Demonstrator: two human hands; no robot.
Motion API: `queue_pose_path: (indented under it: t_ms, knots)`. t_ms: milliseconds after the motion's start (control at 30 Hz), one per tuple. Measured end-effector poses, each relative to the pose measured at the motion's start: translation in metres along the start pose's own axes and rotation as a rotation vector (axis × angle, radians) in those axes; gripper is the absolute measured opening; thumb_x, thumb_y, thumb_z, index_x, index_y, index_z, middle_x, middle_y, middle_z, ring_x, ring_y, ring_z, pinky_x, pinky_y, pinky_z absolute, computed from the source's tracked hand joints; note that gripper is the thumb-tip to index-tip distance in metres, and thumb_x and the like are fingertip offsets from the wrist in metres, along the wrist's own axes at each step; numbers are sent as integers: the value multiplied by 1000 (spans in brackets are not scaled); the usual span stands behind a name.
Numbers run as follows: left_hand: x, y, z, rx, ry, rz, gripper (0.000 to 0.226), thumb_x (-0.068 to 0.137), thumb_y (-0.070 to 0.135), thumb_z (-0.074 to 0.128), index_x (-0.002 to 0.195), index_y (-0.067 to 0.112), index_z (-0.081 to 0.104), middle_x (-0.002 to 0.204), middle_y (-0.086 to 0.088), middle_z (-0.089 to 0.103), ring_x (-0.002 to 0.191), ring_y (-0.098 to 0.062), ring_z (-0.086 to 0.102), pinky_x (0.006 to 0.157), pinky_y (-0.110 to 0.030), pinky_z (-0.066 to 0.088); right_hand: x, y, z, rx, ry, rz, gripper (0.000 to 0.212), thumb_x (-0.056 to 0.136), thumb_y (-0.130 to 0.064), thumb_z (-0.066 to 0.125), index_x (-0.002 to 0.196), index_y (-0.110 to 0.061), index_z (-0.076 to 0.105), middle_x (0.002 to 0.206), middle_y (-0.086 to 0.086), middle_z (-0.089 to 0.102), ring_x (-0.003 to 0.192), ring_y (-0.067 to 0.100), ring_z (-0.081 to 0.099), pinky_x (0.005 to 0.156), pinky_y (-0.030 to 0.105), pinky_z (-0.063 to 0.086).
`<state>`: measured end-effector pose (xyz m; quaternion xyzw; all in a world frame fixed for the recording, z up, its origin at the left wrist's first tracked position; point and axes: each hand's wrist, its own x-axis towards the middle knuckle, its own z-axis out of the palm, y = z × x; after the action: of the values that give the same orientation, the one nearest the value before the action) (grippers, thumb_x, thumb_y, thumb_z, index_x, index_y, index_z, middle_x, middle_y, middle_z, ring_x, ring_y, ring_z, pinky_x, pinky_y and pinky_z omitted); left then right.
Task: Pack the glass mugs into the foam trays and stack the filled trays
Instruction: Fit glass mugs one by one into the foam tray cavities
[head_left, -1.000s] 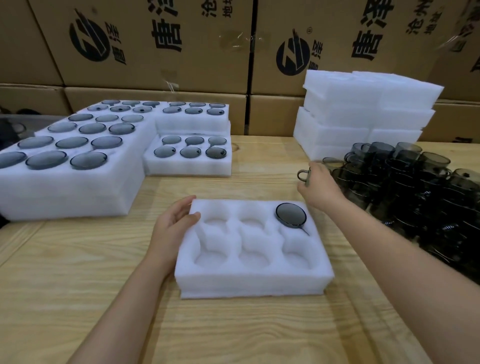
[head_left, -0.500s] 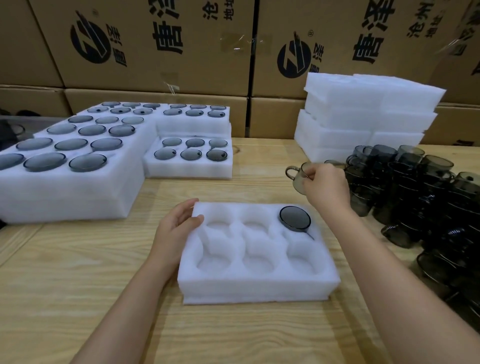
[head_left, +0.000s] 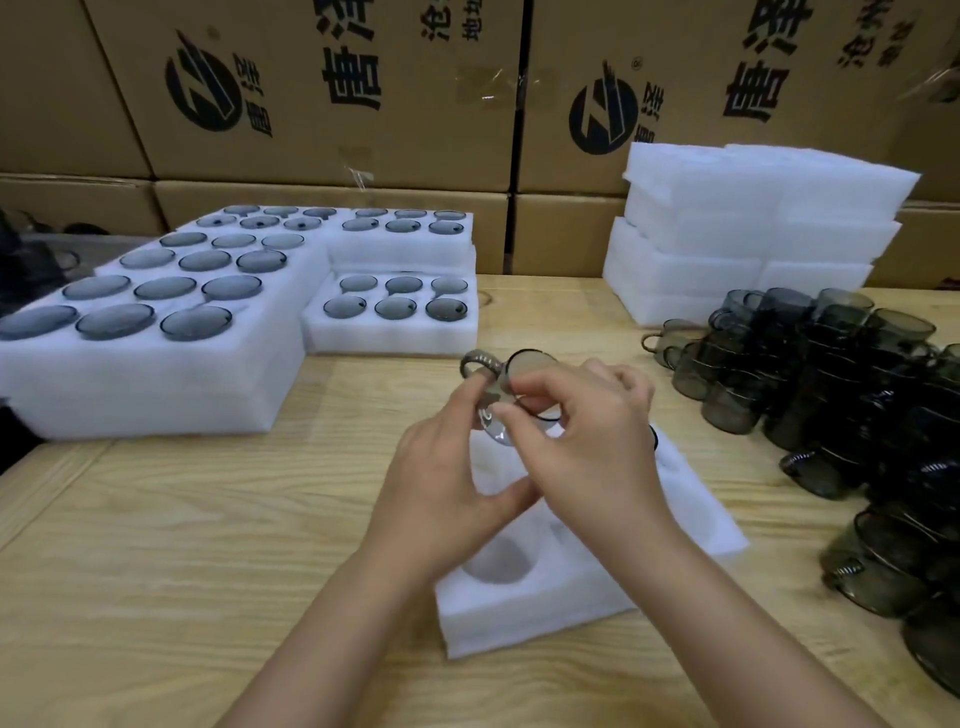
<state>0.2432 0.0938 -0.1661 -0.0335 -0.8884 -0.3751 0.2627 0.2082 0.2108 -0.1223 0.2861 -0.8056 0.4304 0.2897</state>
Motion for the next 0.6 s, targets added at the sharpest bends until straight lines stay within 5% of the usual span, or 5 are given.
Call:
queue_pose_path:
  t_ms: [100, 167, 367, 467, 600]
  knots:
    - [0, -6, 0, -107, 61, -100, 52, 60, 50, 66, 108, 40, 48, 91, 27, 63, 88, 4, 59, 71, -6, 39, -7, -2, 7, 115, -114, 40, 7, 72, -15, 76, 76, -12, 71, 65, -16, 59, 74, 10, 46, 76, 31, 38]
    - [0, -13, -1, -229, 29, -125, 43, 63, 49, 66, 103, 44, 50, 96, 30, 64, 92, 9, 60, 73, -5, 40, -8, -1, 6, 153, -144, 34, 9, 74, -17, 76, 83, -16, 72, 77, -11, 64, 80, 6, 47, 78, 25, 40]
    - [6, -34, -3, -445, -143, -118, 57, 73, 34, 74, 125, 36, 51, 118, 17, 64, 114, -6, 59, 101, -35, 46, -1, 30, -9, 239, -575, 93, 73, 78, -29, 64, 138, -47, 28, 145, -15, 30, 136, 1, 19, 110, 23, 24]
    - [11, -39, -4, -422, -203, -104, 69, 73, 37, 76, 134, 30, 46, 127, 16, 60, 121, -4, 54, 105, -30, 42, -7, 39, -5, 418, -597, 198, 70, 82, -17, 67, 135, -44, 30, 135, -17, 45, 126, -3, 40, 105, 31, 39]
    - [15, -38, -6, -404, -194, -113, 65, 78, 41, 73, 133, 41, 38, 133, 17, 53, 119, -2, 54, 102, -29, 44, -10, 39, 6, 385, -333, 278, 60, 70, -21, 80, 112, -48, 46, 116, -19, 57, 106, -1, 55, 85, 28, 50]
